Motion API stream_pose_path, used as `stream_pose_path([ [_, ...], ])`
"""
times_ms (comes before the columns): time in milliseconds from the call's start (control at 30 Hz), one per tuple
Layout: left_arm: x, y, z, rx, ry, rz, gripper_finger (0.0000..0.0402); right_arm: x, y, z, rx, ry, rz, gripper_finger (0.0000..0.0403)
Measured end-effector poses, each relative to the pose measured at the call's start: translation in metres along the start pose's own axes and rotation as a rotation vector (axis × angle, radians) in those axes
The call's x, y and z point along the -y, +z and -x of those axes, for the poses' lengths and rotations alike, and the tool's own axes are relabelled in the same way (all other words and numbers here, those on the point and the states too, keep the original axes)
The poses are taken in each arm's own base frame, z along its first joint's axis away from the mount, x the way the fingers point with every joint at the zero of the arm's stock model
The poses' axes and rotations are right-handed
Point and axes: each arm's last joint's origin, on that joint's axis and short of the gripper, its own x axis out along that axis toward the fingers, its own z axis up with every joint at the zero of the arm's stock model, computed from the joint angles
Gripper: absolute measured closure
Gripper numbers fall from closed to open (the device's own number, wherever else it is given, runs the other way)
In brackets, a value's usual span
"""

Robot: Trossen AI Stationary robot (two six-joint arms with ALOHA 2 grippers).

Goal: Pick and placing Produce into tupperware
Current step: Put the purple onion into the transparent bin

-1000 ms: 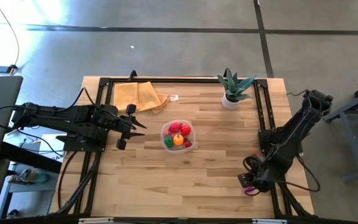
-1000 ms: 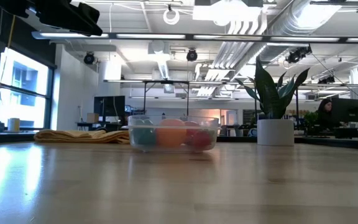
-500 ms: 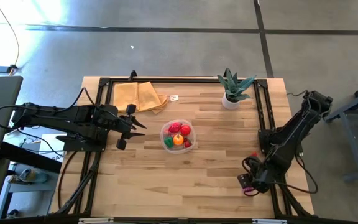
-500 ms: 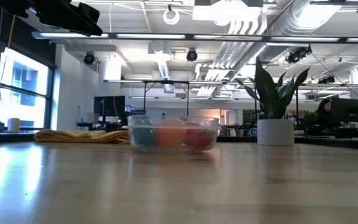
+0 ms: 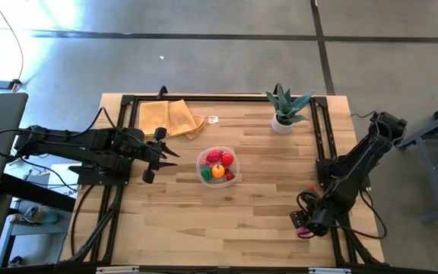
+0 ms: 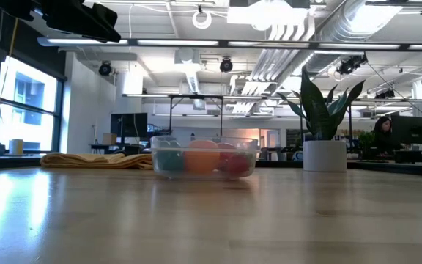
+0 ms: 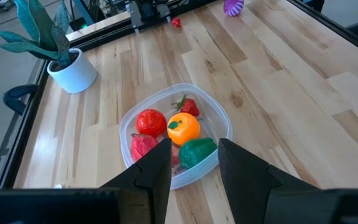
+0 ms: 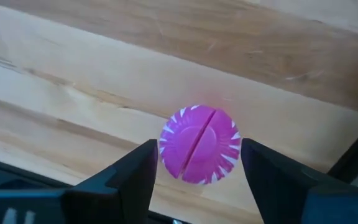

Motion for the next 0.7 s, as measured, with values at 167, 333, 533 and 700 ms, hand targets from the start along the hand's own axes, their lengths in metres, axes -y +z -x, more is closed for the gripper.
stream_pose_path([
  [167,0.0,0.0,0.0,0.0,0.0,0.0,0.0282,0.001,-0.001,-0.003,-0.014,-0.037,-0.004,0.0178],
  [333,0.0,0.0,0.0,0.0,0.0,0.0,0.0282,0.003,-0.004,-0.01,-0.017,-0.083,-0.06,0.0178],
  [533,0.0,0.0,0.0,0.0,0.0,0.0,0.0282,0.003,-0.004,-0.015,-0.01,-0.12,-0.047,0.0178],
  [700,0.0,0.0,0.0,0.0,0.0,0.0,0.0282,0.002,-0.003,-0.017,0.025,-0.089,-0.027,0.0178],
])
